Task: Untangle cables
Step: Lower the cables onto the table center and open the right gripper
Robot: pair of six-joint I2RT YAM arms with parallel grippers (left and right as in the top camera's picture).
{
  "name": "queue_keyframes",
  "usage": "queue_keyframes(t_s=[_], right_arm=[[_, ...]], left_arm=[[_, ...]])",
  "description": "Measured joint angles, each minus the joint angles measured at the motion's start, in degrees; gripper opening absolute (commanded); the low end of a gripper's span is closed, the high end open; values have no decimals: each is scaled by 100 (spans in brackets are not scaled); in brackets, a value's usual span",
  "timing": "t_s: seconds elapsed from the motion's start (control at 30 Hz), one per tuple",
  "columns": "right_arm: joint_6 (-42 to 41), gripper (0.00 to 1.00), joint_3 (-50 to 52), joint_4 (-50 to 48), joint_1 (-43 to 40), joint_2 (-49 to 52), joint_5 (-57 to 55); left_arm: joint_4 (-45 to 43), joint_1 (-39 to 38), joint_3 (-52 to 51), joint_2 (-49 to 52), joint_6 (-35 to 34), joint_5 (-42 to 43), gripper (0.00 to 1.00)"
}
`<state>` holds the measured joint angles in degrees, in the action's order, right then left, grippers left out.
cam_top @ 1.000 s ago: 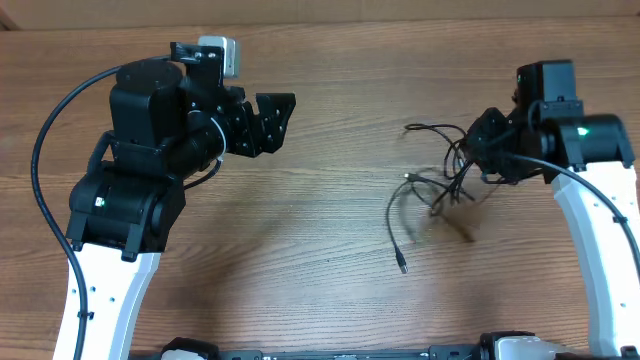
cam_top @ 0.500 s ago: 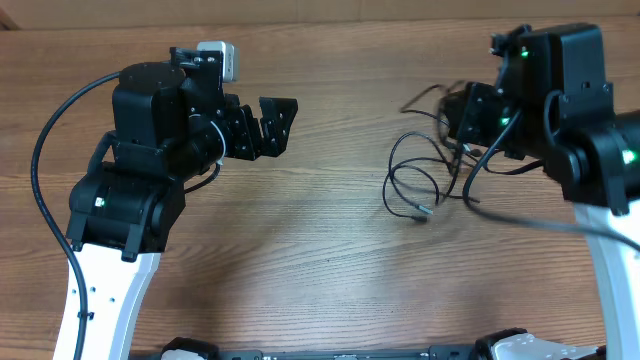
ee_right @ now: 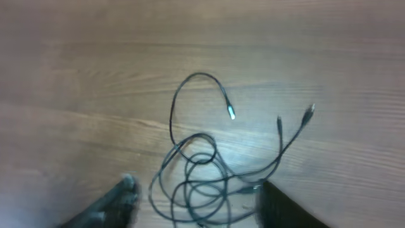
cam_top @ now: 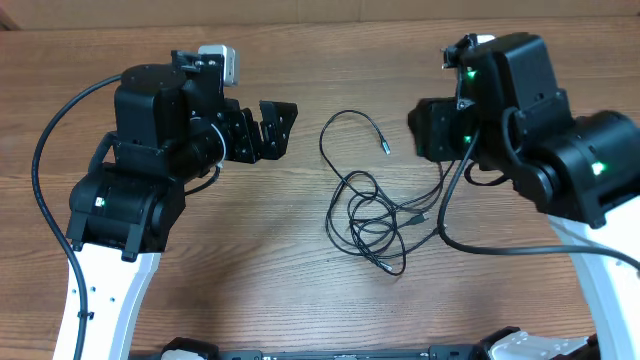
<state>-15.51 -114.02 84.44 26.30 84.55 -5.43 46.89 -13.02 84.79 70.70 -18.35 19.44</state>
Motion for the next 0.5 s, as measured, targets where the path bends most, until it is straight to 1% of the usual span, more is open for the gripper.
queue_keyframes(t_s=[0.03,0.1,0.13,0.23,0.4,0.5], right_arm=[[0,93,0,35,0,24,7],[44,99,0,299,-2,107,9],[39,100,0,387,0,144,11],[44,100,0,579,-2,291,72],[83,100,2,1027,-2,634,227],[136,100,146,1095,-2,791,306]], left_arm=[[13,0,0,0,0,0,100],[46,0,0,0,0,0,99],[70,0,0,0,0,-15,100],[210,0,0,0,-39,-151,100],[546,0,0,0,-105,-634,100],[675,0,0,0,-105,-914,100]])
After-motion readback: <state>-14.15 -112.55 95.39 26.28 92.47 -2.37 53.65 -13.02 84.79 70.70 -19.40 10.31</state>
